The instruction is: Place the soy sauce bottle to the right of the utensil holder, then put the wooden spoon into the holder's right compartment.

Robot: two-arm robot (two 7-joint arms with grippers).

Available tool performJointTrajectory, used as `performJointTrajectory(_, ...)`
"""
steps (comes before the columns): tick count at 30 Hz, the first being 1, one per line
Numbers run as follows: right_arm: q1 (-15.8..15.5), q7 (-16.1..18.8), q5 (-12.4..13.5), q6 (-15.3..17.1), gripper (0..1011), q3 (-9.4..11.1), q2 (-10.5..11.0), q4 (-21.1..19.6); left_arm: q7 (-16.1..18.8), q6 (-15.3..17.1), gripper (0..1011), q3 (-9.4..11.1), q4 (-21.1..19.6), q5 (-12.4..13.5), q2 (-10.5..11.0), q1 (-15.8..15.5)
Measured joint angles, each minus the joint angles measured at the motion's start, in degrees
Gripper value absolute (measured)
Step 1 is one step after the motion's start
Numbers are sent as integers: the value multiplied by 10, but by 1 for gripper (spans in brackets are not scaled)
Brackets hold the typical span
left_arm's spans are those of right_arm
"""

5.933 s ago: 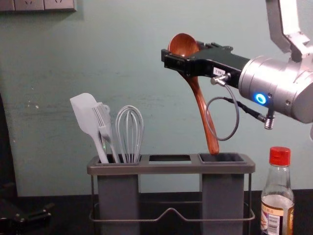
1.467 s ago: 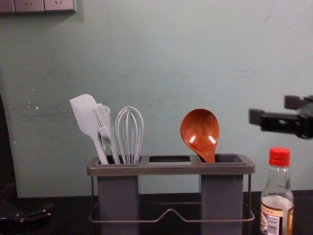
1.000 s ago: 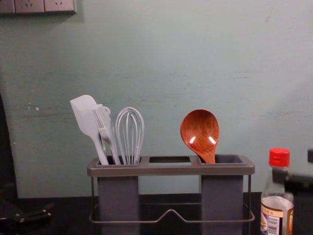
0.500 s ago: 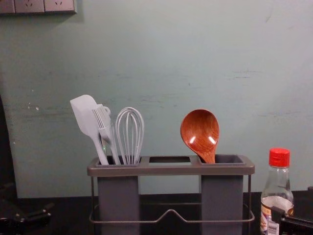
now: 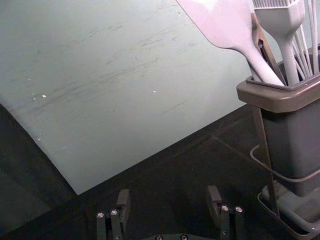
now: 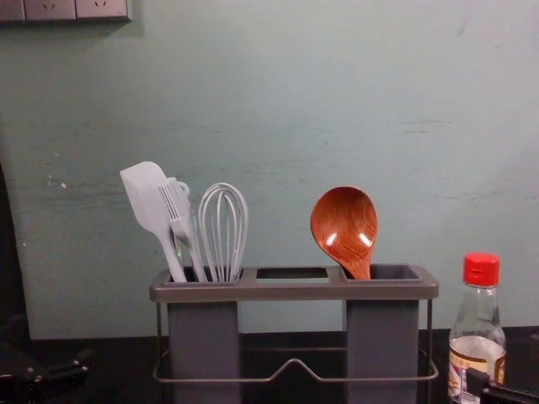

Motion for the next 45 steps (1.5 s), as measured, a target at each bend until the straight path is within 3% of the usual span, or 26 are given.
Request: performJointTrajectory(45,-1,0,1,1,1003,0,2,-5,0,0,1005,0,0,0,0,0)
